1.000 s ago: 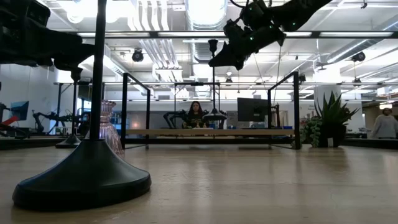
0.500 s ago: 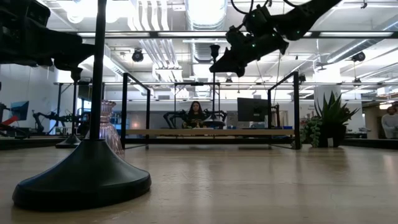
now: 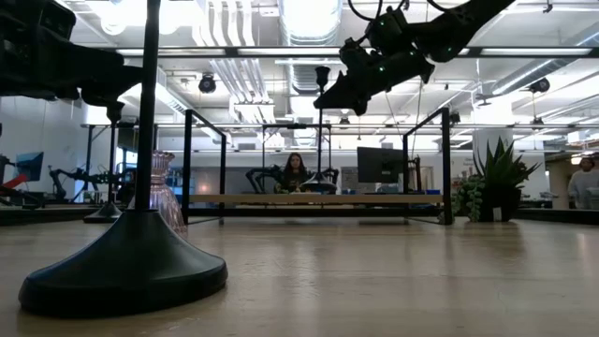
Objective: Pick & Place candle stick holders
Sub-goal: Put the bottom right black candle holder on the shelf
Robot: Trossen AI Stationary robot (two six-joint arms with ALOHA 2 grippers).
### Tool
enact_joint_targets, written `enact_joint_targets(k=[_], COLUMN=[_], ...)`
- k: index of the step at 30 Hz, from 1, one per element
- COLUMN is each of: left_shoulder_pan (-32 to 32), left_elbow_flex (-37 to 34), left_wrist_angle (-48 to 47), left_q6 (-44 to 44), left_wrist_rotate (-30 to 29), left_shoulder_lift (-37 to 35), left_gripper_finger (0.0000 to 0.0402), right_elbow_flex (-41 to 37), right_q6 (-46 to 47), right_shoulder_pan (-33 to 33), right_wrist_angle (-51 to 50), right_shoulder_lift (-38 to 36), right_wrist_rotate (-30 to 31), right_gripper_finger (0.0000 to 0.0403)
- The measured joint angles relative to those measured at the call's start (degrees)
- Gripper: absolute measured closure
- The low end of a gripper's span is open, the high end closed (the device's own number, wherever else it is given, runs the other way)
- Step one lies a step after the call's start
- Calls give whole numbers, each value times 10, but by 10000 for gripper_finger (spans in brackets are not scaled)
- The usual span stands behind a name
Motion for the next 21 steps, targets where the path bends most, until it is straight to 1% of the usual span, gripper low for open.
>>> enact_joint_targets(k=[15,18,21], left_shoulder_pan=[0,0,0], left_elbow_flex=[0,0,0], left_wrist_angle=[0,0,0], left_q6=[0,0,0], left_wrist_rotate=[0,0,0], left_shoulder_lift=[0,0,0], left_gripper_finger=[117,117,117], right_elbow_flex=[2,2,-1], right_q6=[-1,9,15], right_shoulder_pan=[5,6,6], right_wrist_angle=[8,9,0], right_shoulder_lift=[28,27,27], right_wrist_rotate=[-2,-2,0], right_gripper_finger=[390,381,362])
